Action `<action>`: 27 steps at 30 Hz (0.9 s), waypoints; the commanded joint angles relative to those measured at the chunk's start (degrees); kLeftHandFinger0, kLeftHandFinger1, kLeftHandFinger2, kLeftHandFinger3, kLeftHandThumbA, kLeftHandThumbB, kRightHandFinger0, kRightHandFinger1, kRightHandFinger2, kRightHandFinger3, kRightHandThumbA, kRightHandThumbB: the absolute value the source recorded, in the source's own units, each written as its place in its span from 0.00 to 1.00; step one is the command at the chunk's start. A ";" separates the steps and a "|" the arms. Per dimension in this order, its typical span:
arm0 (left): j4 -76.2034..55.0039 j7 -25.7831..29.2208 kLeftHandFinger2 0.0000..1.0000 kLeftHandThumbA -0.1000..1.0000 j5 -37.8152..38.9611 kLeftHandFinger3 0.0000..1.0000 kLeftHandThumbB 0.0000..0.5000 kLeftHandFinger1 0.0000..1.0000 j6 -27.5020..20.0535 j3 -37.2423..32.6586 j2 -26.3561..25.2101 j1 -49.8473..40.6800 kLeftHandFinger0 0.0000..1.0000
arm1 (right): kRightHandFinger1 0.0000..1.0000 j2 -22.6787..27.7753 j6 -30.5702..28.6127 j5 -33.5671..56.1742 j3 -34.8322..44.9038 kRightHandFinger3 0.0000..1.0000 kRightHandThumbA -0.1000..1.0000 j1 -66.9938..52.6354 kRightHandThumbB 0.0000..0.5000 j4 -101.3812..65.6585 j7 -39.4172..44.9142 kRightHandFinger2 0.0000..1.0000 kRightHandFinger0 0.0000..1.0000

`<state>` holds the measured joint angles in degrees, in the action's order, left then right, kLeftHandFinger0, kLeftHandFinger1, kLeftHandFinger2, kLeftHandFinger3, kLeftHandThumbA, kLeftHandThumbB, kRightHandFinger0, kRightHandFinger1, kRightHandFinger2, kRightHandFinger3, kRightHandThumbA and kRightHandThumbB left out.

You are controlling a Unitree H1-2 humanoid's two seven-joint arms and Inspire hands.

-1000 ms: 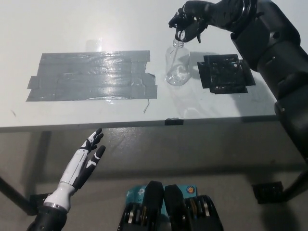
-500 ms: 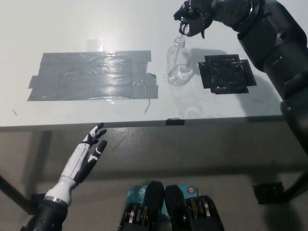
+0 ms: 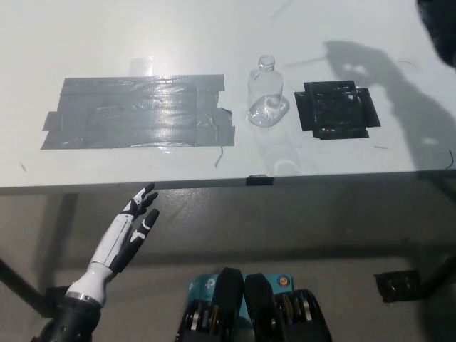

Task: The robot grabs the black lid of the spray bottle on the desk and places it on the black area of the desk

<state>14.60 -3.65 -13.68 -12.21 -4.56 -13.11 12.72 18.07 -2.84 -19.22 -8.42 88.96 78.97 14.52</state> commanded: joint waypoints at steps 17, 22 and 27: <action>-1.48 0.13 0.95 1.00 1.05 1.00 0.09 0.96 -1.43 0.42 -0.25 -1.84 1.00 | 0.25 0.57 -5.09 12.56 15.43 0.49 0.00 -11.40 0.73 0.40 -14.22 0.40 0.21; -0.99 0.35 0.96 1.00 1.62 1.00 0.10 0.93 -2.30 0.68 0.01 -1.87 1.00 | 0.23 -1.71 -4.70 11.86 14.14 0.48 0.00 -14.59 0.76 1.18 -15.59 0.38 0.15; -1.06 0.44 0.95 1.00 1.52 1.00 0.10 0.92 -2.27 0.84 -0.10 -1.64 0.97 | 0.82 -2.11 -3.21 10.39 11.43 1.00 0.26 -15.20 0.76 1.61 -14.29 1.00 0.70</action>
<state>14.56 -3.63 -13.32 -12.80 -4.39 -12.85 10.94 14.95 -4.79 -9.30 4.44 69.76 81.44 1.07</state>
